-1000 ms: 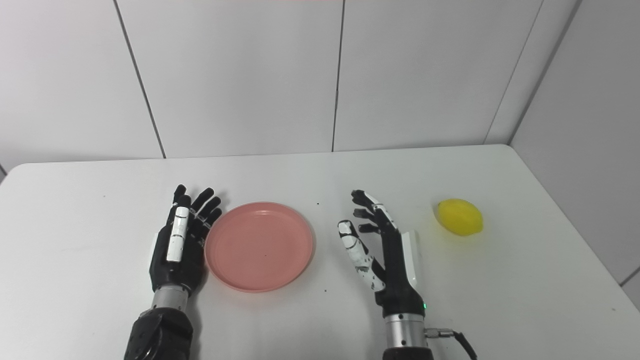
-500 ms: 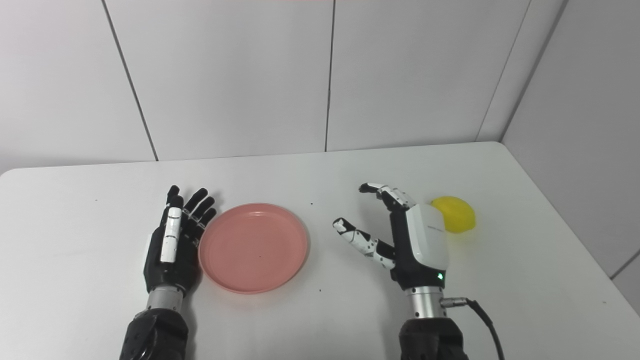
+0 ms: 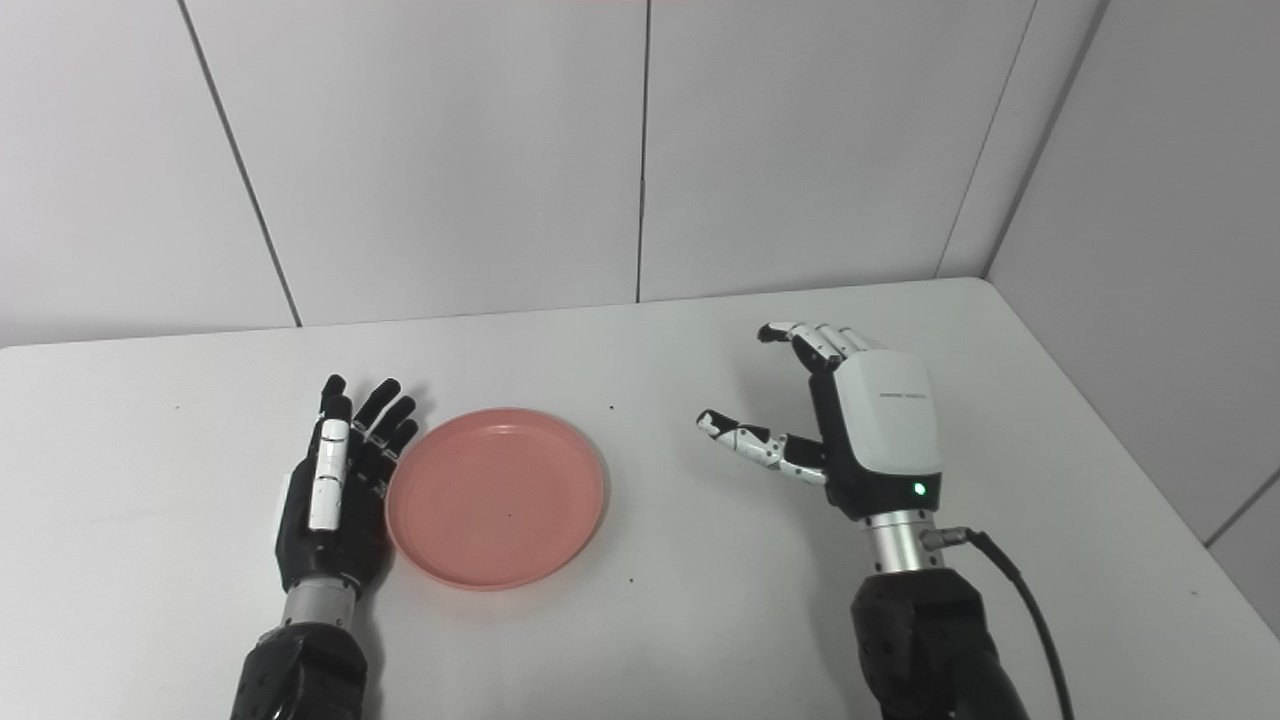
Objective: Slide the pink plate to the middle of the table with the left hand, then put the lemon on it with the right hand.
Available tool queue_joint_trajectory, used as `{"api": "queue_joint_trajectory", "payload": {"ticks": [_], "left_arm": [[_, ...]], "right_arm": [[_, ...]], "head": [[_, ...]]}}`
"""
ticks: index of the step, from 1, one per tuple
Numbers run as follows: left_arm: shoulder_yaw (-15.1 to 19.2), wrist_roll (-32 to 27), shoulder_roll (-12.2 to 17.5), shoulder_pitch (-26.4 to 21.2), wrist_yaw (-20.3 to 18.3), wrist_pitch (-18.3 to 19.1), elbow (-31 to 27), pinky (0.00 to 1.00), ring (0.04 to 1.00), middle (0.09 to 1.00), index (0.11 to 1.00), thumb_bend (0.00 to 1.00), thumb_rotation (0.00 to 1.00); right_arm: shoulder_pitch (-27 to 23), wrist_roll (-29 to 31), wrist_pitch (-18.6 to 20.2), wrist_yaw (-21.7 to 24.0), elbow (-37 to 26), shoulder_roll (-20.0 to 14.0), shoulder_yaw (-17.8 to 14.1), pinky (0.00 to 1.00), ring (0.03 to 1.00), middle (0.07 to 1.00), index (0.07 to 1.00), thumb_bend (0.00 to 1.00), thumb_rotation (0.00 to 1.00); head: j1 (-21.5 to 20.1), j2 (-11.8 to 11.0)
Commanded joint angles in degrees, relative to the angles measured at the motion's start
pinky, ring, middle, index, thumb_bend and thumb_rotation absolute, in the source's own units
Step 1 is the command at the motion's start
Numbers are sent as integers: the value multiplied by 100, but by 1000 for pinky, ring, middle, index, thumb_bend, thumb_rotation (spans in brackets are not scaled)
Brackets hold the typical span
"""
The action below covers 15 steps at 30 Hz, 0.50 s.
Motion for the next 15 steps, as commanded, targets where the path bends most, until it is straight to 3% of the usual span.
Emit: {"api": "queue_joint_trajectory", "payload": {"ticks": [1, 12, 15], "left_arm": [[32, 33, 12, 98, 57, 215, 191, 870, 817, 811, 1000, 734, 588], [45, -2, 23, 92, -20, 213, 181, 883, 827, 827, 1000, 729, 581], [60, 16, 8, 94, -2, 216, 176, 880, 823, 823, 1000, 737, 578]], "right_arm": [[-239, -114, -163, -321, -14, -227, -78, 623, 669, 681, 652, 754, 882], [-417, -331, 178, -214, 405, -676, -256, 777, 748, 746, 678, 760, 903], [-505, -325, 213, -249, 612, -736, -286, 776, 748, 749, 678, 760, 892]], "head": [[-10, -15], [12, -26], [12, -26]]}}
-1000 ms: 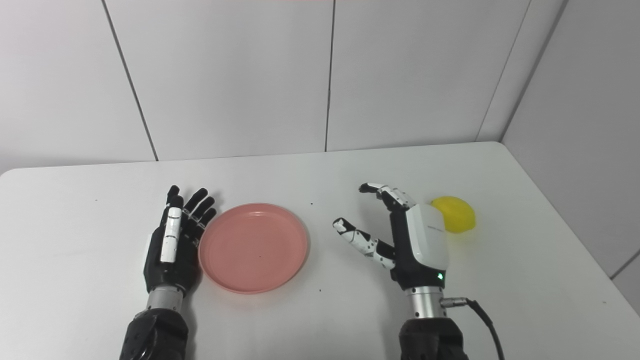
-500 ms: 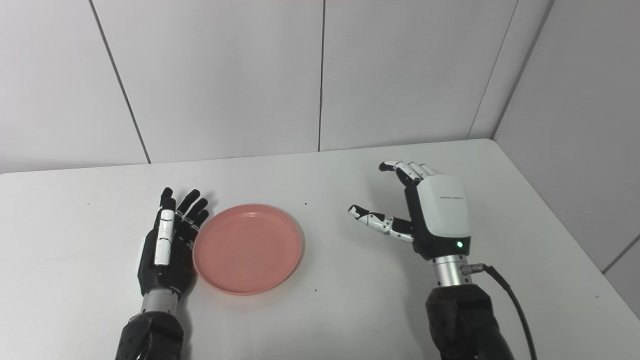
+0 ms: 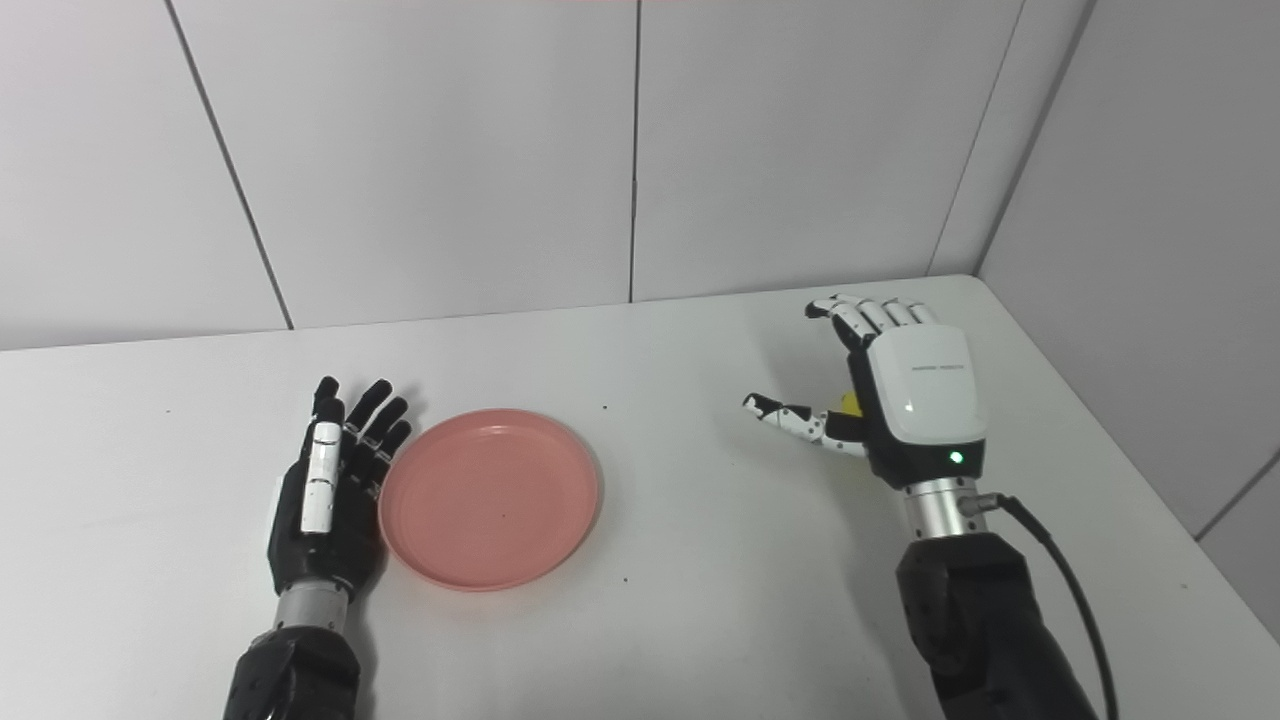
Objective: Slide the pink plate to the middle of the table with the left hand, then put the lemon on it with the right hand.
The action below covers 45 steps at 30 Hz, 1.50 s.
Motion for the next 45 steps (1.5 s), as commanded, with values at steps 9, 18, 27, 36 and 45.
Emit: {"api": "queue_joint_trajectory", "payload": {"ticks": [9, 18, 27, 36, 45], "left_arm": [[54, 46, 14, 94, 89, 196, 197, 888, 822, 813, 1000, 722, 577], [54, -15, 19, 104, -14, 219, 211, 895, 829, 821, 1000, 698, 571], [68, 38, 21, 82, 23, 206, 224, 890, 824, 821, 1000, 728, 579], [54, 75, 7, 68, 29, 169, 241, 874, 820, 821, 1000, 721, 580], [59, 49, -75, 95, 75, 206, 209, 867, 817, 806, 1000, 715, 561]], "right_arm": [[-475, -95, 107, -365, 737, -445, 13, 729, 730, 737, 676, 772, 895], [-617, 34, 198, -390, 1280, -600, 95, 702, 730, 735, 680, 782, 857], [-801, 282, 286, -321, 1872, -672, 206, 672, 715, 723, 682, 793, 812], [-933, 435, 354, -182, 2297, -731, 395, 587, 708, 731, 692, 783, 818], [-999, 545, 372, -229, 2613, -816, 605, 530, 685, 724, 694, 766, 808]], "head": [[-6, 0], [-6, -11], [44, -15], [116, -78], [125, -83]]}}
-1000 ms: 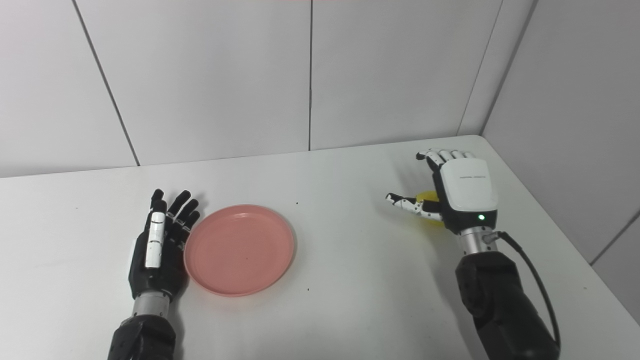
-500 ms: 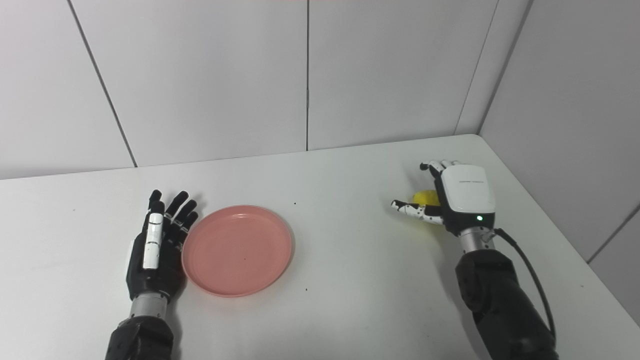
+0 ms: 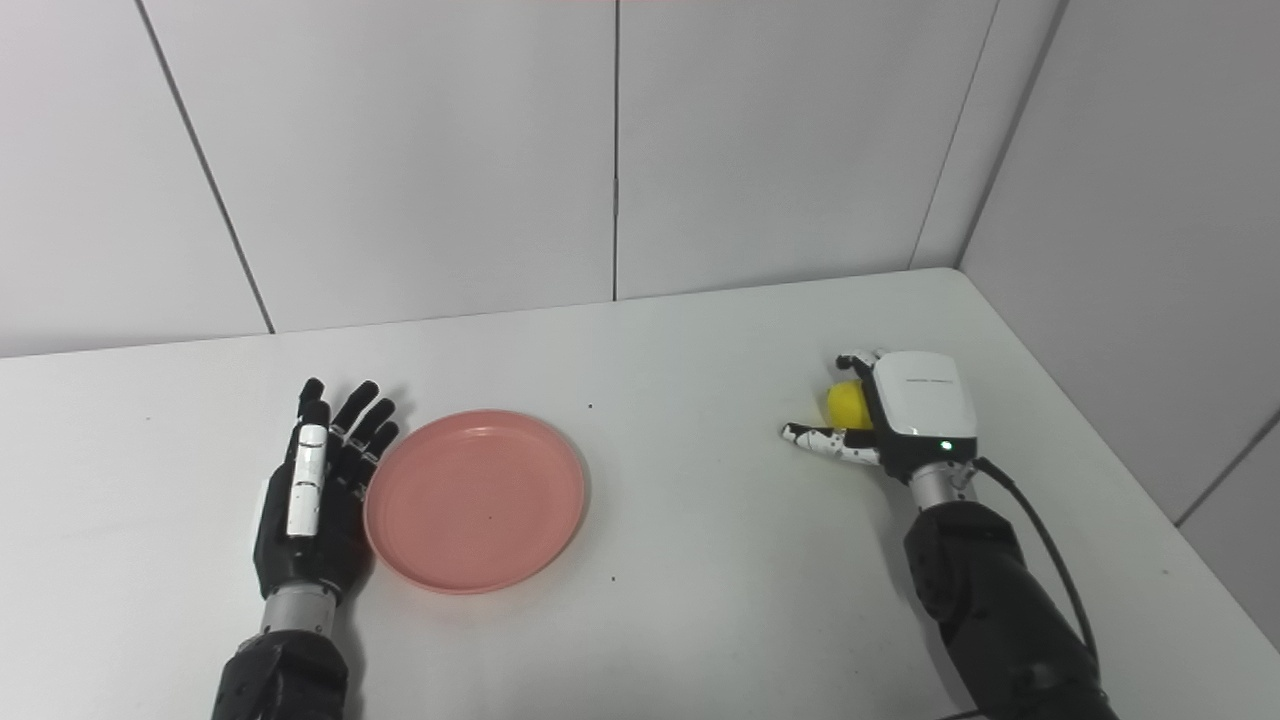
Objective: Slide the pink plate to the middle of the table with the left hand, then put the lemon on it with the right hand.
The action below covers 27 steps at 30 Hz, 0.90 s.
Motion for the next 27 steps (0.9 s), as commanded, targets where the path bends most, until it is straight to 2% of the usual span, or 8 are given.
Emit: {"api": "queue_joint_trajectory", "payload": {"ticks": [1, 7, 12, 14, 17, 20, 23, 27], "left_arm": [[23, 30, -76, 131, 132, 195, 163, 872, 819, 805, 1000, 715, 561], [25, 22, -89, 118, 123, 150, 204, 871, 817, 792, 1000, 724, 559], [29, 32, -93, 115, 145, 164, 191, 875, 810, 789, 1000, 716, 563], [38, 29, -81, 109, 139, 148, 221, 872, 809, 793, 1000, 719, 565], [43, 18, -83, 106, 137, 149, 213, 874, 810, 795, 1000, 718, 561], [51, -1, -81, 103, 129, 159, 209, 868, 805, 796, 1000, 716, 561], [45, -13, -81, 110, 129, 198, 166, 871, 811, 798, 1000, 709, 559], [37, 11, -65, 102, 144, 209, 165, 873, 814, 807, 1000, 711, 562]], "right_arm": [[-243, 74, 86, -173, -22, -190, -18, 512, 661, 712, 688, 759, 805], [-225, 197, 122, -116, -48, -203, 37, 422, 539, 629, 660, 732, 746], [-258, 222, 113, -144, 136, -231, 116, 392, 503, 608, 633, 732, 781], [-253, 301, 24, -243, 207, -216, 106, 333, 415, 486, 535, 715, 719], [-275, 465, -90, -380, 380, -189, 108, 305, 370, 429, 477, 698, 653], [-316, 671, -376, -606, 665, -196, 155, 213, 261, 322, 344, 656, 555], [-304, 922, -502, -611, 730, -193, 154, 206, 261, 319, 371, 590, 489], [-292, 1090, -483, -572, 755, -206, 208, 206, 263, 325, 383, 555, 477]], "head": [[7, 15], [36, 26], [48, 40], [42, 49], [42, 65], [52, 70], [63, 76], [54, 82]]}}
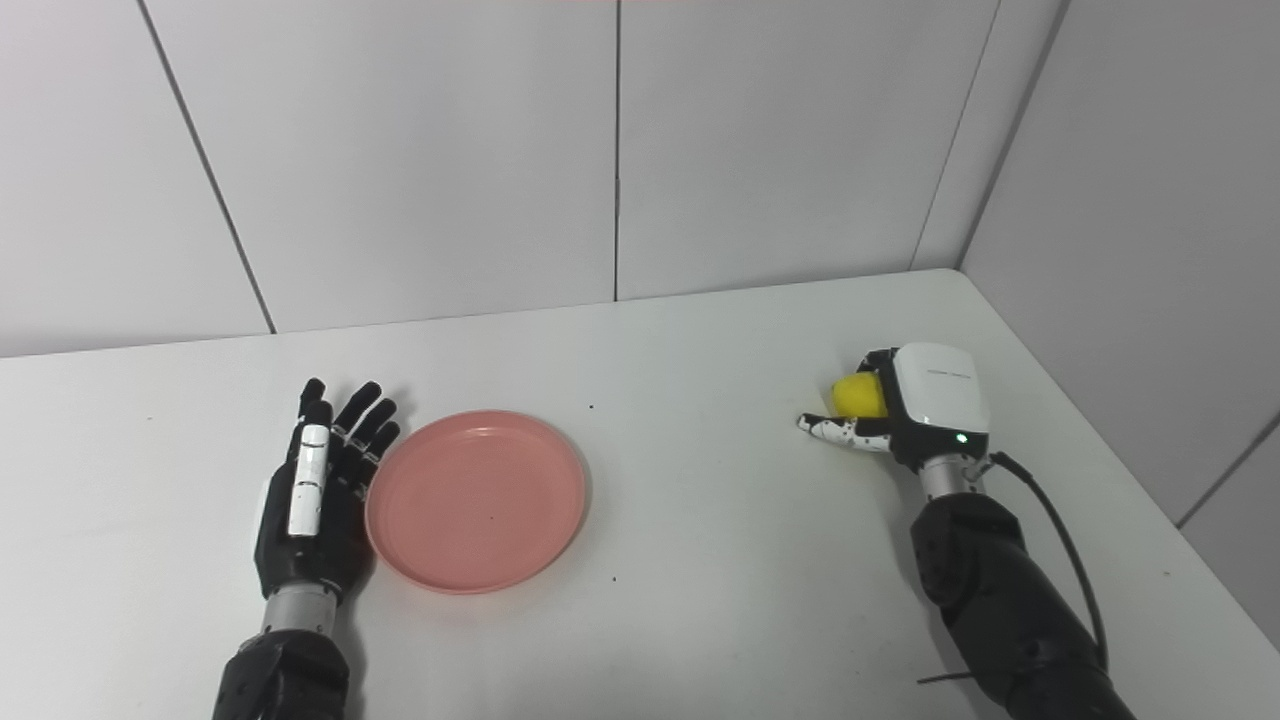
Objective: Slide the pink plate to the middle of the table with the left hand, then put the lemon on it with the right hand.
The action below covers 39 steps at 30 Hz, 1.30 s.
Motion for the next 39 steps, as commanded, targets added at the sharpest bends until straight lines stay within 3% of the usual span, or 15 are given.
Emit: {"api": "queue_joint_trajectory", "payload": {"ticks": [1, 8, 14, 16, 23, 31, 39], "left_arm": [[33, 31, -61, 110, 142, 211, 171, 871, 813, 811, 1000, 710, 562], [7, 66, -77, 133, 155, 199, 142, 862, 809, 803, 1000, 690, 568], [-27, 105, -91, 159, 165, 203, 115, 856, 806, 787, 994, 695, 572], [-30, 100, -104, 162, 167, 193, 123, 855, 806, 783, 997, 695, 571], [-42, 87, -180, 169, 186, 145, 150, 842, 795, 775, 987, 696, 536], [-156, 302, -251, 182, 328, 29, 186, 852, 780, 764, 978, 717, 536], [-214, 401, -262, 209, 392, -45, 255, 836, 766, 760, 969, 716, 533]], "right_arm": [[-32, 82, -167, 56, 59, -131, 56, 201, 259, 323, 394, 548, 463], [-18, 257, -154, 171, 13, -200, 140, 212, 274, 341, 420, 536, 454], [35, 391, -134, 288, -284, -273, 156, 183, 240, 309, 380, 538, 419], [68, 438, -128, 384, -502, -299, 132, 191, 251, 322, 397, 536, 414], [117, 554, -359, 516, -1144, -389, 36, 137, 191, 261, 328, 542, 348], [12, 540, -391, 870, -1986, -416, -62, 107, 154, 220, 258, 532, 411], [-151, 479, -356, 1111, -2641, -271, -49, 110, 155, 223, 282, 526, 398]], "head": [[1, 3], [21, 18], [114, 31], [194, 21], [487, 30], [700, 10], [870, -33]]}}
